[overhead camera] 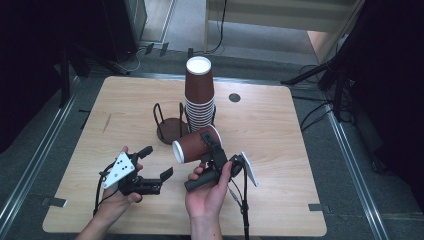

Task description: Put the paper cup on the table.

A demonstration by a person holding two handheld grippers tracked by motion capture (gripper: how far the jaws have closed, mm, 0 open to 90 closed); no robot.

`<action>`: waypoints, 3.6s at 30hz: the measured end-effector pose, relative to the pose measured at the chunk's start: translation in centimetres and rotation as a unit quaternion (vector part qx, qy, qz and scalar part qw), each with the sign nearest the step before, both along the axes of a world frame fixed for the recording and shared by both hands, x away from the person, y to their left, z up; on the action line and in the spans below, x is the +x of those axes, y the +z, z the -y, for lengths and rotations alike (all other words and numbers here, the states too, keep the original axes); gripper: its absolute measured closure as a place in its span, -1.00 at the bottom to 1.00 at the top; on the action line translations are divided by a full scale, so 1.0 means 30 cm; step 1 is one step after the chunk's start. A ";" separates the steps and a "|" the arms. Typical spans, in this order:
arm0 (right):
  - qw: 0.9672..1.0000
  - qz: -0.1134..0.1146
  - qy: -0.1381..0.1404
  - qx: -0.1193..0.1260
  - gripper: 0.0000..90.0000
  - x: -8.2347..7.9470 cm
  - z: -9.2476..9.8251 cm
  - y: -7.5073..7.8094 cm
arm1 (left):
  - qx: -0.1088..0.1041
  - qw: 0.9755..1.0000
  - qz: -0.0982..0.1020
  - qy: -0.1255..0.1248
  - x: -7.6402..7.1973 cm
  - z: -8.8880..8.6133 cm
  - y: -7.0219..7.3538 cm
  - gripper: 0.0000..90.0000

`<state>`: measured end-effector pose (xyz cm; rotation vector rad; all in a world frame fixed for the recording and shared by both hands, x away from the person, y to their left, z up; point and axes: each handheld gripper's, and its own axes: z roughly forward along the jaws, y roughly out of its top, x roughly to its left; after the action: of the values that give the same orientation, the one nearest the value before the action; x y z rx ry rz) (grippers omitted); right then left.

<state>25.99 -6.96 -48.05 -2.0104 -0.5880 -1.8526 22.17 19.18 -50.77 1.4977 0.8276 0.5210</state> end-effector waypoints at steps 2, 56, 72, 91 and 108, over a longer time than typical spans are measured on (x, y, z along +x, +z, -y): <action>1.000 0.015 0.010 -0.022 -0.75 0.002 0.002 0.002 | -0.002 1.000 -0.001 0.007 -0.002 -0.018 -0.005 -0.96; 0.825 0.217 -0.124 -0.507 -0.75 -0.017 0.135 0.015 | 0.024 0.991 -0.036 0.123 -0.074 -0.344 -0.122 -0.96; 0.787 0.212 -0.148 -0.560 -0.76 0.021 0.186 0.022 | 0.026 0.991 -0.047 0.125 -0.065 -0.344 -0.141 -0.96; 0.738 0.219 -0.168 -0.616 -0.76 0.143 0.203 0.069 | 0.034 0.991 -0.047 0.120 -0.056 -0.317 -0.149 -0.96; 0.718 0.205 -0.162 -0.645 -0.76 0.284 0.236 0.021 | 0.019 0.986 -0.066 0.151 -0.054 -0.326 -0.150 -0.96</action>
<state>34.50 -14.03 -47.40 -2.4558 -2.3195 -2.4065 20.54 28.97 -55.25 1.4609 1.1646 0.6700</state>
